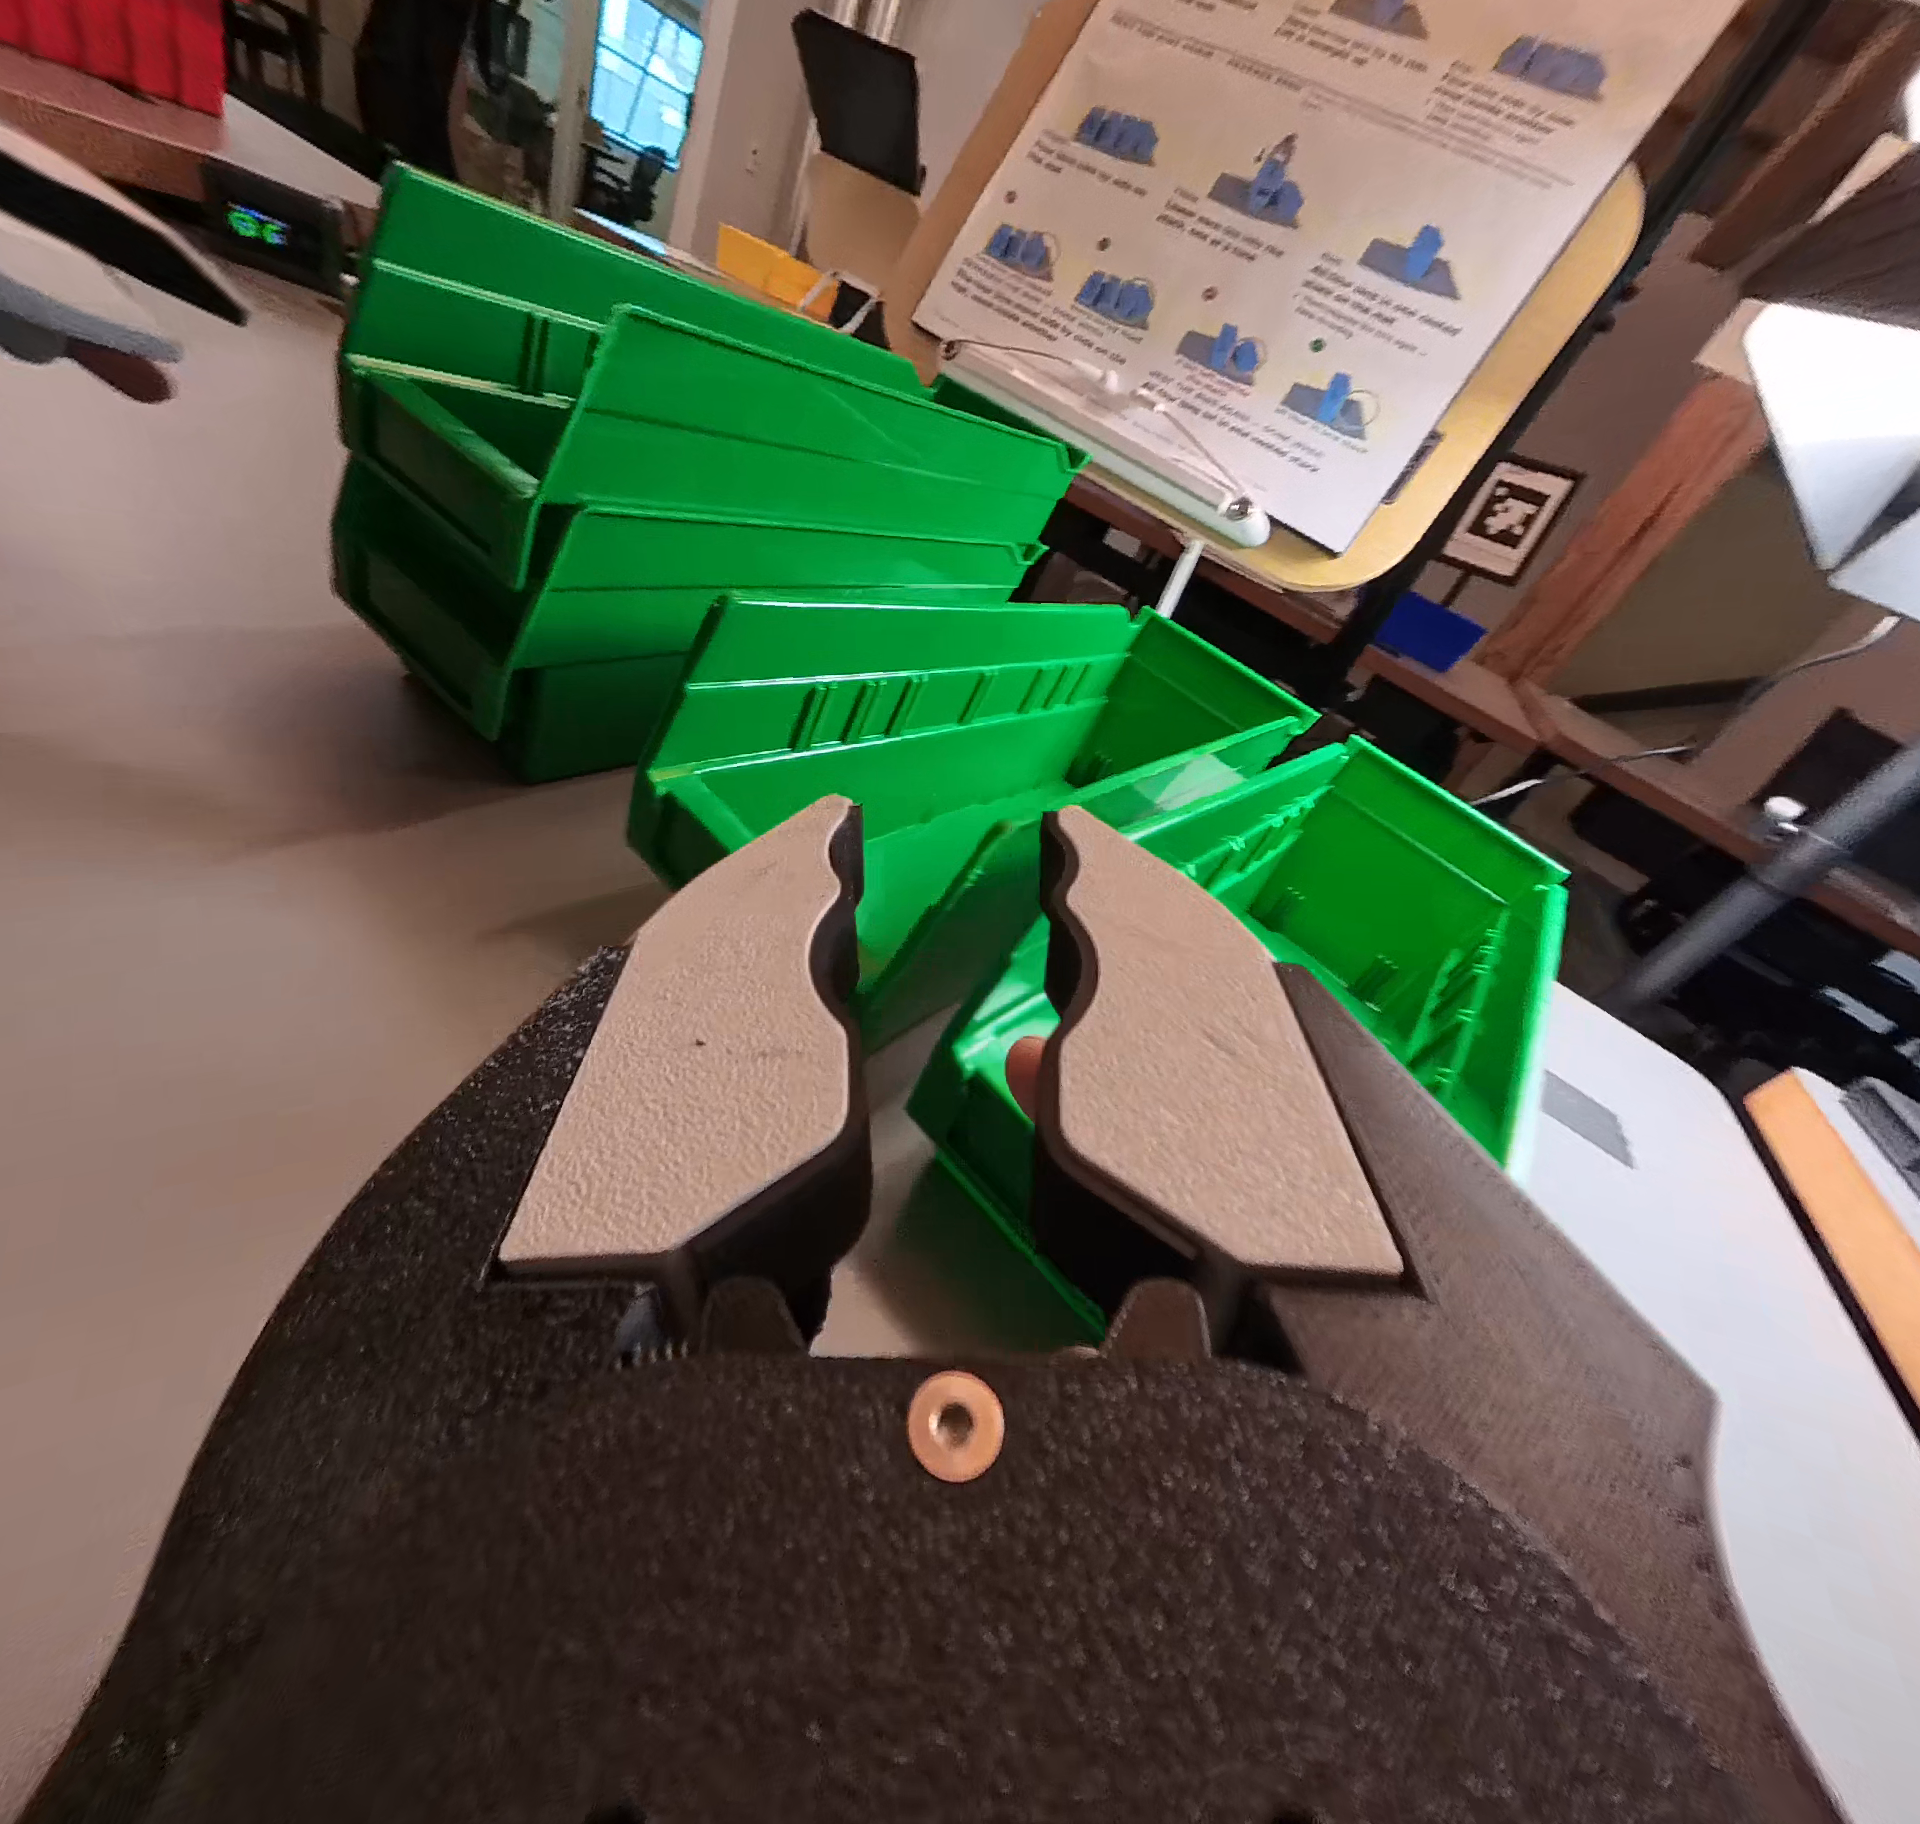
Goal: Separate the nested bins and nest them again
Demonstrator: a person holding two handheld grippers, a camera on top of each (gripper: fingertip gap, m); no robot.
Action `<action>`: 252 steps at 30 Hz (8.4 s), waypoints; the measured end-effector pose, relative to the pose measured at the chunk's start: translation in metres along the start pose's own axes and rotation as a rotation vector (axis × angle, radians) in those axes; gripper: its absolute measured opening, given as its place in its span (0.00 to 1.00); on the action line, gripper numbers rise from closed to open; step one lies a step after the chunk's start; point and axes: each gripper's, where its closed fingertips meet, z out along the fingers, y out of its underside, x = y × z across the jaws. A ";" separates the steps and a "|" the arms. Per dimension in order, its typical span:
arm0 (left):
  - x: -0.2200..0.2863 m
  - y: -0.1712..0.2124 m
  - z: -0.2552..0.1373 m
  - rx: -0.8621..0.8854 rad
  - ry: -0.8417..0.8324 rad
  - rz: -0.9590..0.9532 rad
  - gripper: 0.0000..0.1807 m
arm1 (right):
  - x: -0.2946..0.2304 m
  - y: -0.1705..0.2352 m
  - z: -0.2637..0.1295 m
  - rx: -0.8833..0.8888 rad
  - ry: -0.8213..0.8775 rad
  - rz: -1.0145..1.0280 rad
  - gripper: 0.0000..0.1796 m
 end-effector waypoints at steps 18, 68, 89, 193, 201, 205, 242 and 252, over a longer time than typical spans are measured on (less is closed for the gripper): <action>0.016 0.000 -0.003 -0.001 0.018 0.078 0.23 | 0.009 0.071 0.010 -0.440 -0.048 -0.313 0.35; 0.032 0.017 0.004 -0.057 0.054 0.184 0.18 | -0.032 0.003 0.077 -0.757 -0.443 -0.851 0.16; 0.032 0.021 0.005 -0.073 0.044 0.201 0.18 | -0.060 -0.016 0.038 -0.450 -0.330 -0.515 0.27; 0.040 0.065 0.041 -0.897 0.198 1.060 0.26 | -0.070 0.017 0.017 -0.167 -0.217 -0.113 0.16; 0.048 0.029 0.046 -0.813 0.139 1.108 0.26 | -0.070 0.017 0.017 -0.169 -0.219 -0.114 0.16; 0.062 -0.025 0.061 -0.755 0.129 1.110 0.26 | -0.073 0.019 0.019 -0.176 -0.231 -0.118 0.16; 0.143 -0.039 0.178 -0.923 0.219 1.058 0.29 | 0.035 -0.026 -0.030 -0.146 0.188 0.197 0.36; 0.179 -0.097 0.151 -0.478 0.249 0.967 0.33 | 0.038 -0.007 -0.036 -0.179 0.199 0.217 0.36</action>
